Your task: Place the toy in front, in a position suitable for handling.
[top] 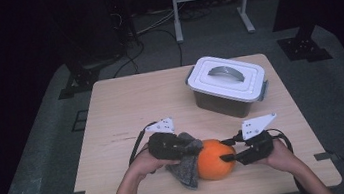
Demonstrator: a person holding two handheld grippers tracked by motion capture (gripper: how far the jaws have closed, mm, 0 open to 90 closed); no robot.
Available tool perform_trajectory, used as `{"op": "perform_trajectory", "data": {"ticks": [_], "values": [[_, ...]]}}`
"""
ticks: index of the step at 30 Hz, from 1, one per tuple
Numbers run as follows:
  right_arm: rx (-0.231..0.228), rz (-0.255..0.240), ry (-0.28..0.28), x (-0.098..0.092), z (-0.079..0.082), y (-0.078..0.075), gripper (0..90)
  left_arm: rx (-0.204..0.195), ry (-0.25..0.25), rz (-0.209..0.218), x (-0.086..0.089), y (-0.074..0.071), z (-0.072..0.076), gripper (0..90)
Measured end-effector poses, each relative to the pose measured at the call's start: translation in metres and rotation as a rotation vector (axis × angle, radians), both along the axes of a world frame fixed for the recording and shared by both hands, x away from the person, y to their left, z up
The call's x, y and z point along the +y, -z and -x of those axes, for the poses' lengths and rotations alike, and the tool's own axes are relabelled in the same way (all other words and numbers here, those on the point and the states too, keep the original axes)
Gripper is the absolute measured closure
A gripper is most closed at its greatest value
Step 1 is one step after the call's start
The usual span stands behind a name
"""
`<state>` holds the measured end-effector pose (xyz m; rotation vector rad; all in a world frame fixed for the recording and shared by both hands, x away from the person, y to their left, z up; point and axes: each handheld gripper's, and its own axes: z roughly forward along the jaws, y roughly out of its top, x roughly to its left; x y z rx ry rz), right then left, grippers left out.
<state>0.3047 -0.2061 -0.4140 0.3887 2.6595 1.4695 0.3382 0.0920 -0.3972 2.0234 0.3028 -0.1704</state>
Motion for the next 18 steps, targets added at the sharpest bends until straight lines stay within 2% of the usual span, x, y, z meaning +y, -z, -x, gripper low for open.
{"op": "perform_trajectory", "data": {"ticks": [6,9,13,15,18], "values": [[-0.040,0.019,-0.028,0.022,-0.001,-0.010,50.4,-0.052,0.061,0.003,-0.019,-0.020,0.009,68.2],[-0.057,0.030,-0.042,0.033,-0.002,-0.012,50.2,-0.067,0.058,-0.035,-0.021,-0.019,0.008,68.2],[-0.058,0.029,-0.046,0.035,-0.003,-0.011,50.4,-0.039,0.023,-0.029,-0.008,-0.011,0.003,69.3],[-0.044,0.019,-0.042,0.031,-0.004,-0.010,50.5,-0.017,-0.001,-0.020,0.000,-0.006,-0.001,69.3],[-0.035,0.012,-0.039,0.025,-0.004,-0.007,50.4,0.006,-0.032,-0.029,0.009,0.002,-0.005,69.2]]}}
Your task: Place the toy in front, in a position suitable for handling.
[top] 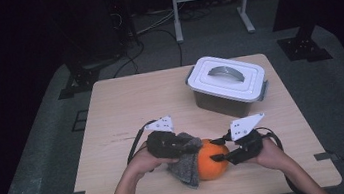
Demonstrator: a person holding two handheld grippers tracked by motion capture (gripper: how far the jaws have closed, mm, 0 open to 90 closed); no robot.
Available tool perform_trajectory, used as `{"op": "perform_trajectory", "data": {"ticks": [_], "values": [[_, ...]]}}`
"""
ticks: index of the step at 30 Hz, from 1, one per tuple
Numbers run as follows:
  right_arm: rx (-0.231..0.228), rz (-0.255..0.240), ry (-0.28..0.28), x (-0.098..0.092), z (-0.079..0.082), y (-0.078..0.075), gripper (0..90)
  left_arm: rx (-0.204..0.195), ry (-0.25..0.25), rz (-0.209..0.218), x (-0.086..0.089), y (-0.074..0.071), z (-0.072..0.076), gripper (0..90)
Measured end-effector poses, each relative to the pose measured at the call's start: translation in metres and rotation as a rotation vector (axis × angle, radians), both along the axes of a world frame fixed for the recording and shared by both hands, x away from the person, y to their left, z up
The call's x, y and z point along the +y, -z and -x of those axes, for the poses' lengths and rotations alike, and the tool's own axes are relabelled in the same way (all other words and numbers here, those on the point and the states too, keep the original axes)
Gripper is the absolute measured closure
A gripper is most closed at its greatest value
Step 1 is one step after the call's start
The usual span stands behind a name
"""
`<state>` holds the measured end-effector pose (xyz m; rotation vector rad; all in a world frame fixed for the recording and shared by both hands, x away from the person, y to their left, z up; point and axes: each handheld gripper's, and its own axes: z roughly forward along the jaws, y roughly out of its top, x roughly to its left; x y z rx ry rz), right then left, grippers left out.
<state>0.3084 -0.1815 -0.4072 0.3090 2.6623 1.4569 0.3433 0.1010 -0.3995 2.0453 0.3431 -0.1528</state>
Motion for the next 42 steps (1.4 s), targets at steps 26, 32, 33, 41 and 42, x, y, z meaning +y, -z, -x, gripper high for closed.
{"op": "perform_trajectory", "data": {"ticks": [26,32,33,41,42], "values": [[0.065,0.075,0.085,-0.043,0.008,-0.008,36.1,0.032,0.032,0.008,-0.023,0.008,0.001,68.1],[0.034,0.112,0.074,-0.017,0.011,-0.017,30.7,0.026,0.037,0.003,-0.029,0.005,0.003,68.1],[0.028,0.125,0.072,-0.012,0.011,-0.018,30.3,0.026,0.035,0.007,-0.031,0.005,0.004,68.1],[0.026,0.222,0.038,0.016,0.004,-0.016,27.9,0.019,0.054,0.004,-0.038,0.005,0.004,68.2],[0.032,0.224,0.037,0.016,0.003,-0.015,29.2,0.024,0.051,0.009,-0.036,0.005,0.003,68.2]]}}
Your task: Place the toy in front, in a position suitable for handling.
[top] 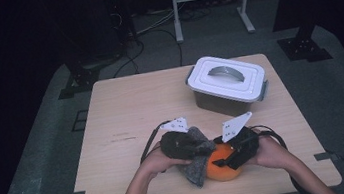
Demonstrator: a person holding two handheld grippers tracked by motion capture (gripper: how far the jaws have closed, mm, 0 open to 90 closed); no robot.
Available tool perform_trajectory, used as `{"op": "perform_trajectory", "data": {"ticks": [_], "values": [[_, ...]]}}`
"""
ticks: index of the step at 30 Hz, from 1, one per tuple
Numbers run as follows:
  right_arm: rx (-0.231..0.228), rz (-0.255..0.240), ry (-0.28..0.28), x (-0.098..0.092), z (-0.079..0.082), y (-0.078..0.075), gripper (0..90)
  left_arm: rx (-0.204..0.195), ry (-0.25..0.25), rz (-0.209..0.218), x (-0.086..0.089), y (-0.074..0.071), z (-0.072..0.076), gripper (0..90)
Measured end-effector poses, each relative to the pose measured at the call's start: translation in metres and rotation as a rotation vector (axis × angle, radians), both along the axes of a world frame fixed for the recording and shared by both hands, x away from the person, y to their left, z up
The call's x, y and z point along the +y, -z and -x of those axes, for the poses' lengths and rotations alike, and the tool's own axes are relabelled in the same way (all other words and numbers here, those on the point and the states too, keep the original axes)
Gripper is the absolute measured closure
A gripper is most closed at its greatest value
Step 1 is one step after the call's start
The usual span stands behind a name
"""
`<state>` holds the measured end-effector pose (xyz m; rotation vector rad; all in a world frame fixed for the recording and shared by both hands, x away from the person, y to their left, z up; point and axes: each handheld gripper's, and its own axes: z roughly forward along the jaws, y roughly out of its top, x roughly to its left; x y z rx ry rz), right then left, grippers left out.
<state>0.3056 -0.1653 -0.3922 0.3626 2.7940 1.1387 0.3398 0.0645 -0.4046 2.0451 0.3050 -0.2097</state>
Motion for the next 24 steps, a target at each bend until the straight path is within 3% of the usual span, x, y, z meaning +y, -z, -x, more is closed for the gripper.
{"op": "perform_trajectory", "data": {"ticks": [4,10,20,24], "values": [[0.025,-0.032,0.008,-0.008,-0.002,0.006,35.4,0.014,-0.006,0.016,0.005,0.003,-0.001,68.6],[0.027,-0.062,0.004,-0.023,0.001,0.012,39.1,0.020,-0.010,0.034,0.008,0.004,-0.002,68.6],[0.063,-0.103,0.049,-0.050,0.001,0.018,41.2,0.044,-0.030,-0.003,0.014,0.016,-0.005,68.4],[0.054,-0.108,0.053,-0.049,0.003,0.019,48.8,0.086,-0.014,0.047,0.010,0.023,-0.007,68.4]]}}
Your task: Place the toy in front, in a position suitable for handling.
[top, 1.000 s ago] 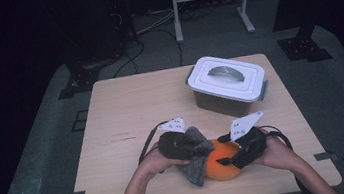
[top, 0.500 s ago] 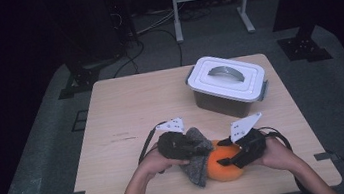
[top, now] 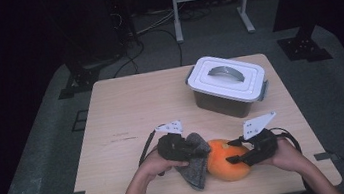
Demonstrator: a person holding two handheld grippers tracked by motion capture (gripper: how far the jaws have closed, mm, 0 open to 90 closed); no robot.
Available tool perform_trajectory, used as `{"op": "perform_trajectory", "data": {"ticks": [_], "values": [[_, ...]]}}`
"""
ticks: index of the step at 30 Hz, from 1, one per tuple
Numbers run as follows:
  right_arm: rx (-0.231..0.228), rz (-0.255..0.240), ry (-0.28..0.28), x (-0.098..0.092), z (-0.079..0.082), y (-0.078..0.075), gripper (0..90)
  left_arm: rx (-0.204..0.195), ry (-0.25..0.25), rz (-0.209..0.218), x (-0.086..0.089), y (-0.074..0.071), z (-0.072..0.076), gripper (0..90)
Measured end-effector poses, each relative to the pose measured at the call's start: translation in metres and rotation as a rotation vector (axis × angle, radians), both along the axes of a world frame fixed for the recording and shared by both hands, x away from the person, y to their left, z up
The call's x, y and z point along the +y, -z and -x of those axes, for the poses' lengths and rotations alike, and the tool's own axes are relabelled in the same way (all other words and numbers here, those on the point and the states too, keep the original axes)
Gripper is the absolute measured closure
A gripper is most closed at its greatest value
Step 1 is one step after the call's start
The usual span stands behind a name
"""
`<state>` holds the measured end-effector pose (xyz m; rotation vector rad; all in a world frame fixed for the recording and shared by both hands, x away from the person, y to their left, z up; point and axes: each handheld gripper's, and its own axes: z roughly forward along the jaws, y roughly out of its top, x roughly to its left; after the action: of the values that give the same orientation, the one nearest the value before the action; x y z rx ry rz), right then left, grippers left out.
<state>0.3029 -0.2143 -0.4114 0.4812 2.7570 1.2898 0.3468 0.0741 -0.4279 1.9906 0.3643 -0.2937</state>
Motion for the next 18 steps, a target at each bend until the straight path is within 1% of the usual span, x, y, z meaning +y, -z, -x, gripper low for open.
{"op": "perform_trajectory", "data": {"ticks": [2,3,4,6,9,10,11,14,16,18], "values": [[-0.014,-0.003,0.001,0.003,0.001,-0.001,55.1,0.012,-0.001,0.015,0.000,0.000,-0.001,68.6],[-0.021,-0.006,0.001,0.005,0.002,-0.002,58.1,0.014,-0.002,0.016,0.001,0.000,-0.002,68.7],[-0.031,-0.015,-0.007,0.006,0.003,-0.002,61.9,0.013,-0.004,0.016,0.003,0.000,-0.002,68.9],[-0.042,-0.042,-0.010,0.007,0.002,-0.004,65.3,0.012,-0.013,0.019,0.008,-0.002,-0.003,69.5],[-0.050,-0.054,-0.023,0.014,-0.003,-0.007,66.3,0.008,-0.033,0.026,0.017,-0.005,-0.005,69.5],[-0.048,-0.060,-0.029,0.016,-0.004,-0.007,66.4,0.002,-0.043,0.026,0.022,-0.007,-0.005,69.5],[-0.047,-0.071,-0.036,0.020,-0.007,-0.008,66.3,0.003,-0.057,0.036,0.028,-0.009,-0.004,69.5],[-0.046,-0.112,-0.057,0.033,-0.015,-0.010,66.2,-0.016,-0.086,0.051,0.047,-0.018,-0.005,69.5],[-0.057,-0.140,-0.076,0.043,-0.019,-0.013,65.9,-0.031,-0.106,0.059,0.060,-0.025,-0.004,70.0],[-0.062,-0.165,-0.094,0.054,-0.023,-0.013,65.6,-0.043,-0.117,0.051,0.069,-0.030,-0.003,70.1]]}}
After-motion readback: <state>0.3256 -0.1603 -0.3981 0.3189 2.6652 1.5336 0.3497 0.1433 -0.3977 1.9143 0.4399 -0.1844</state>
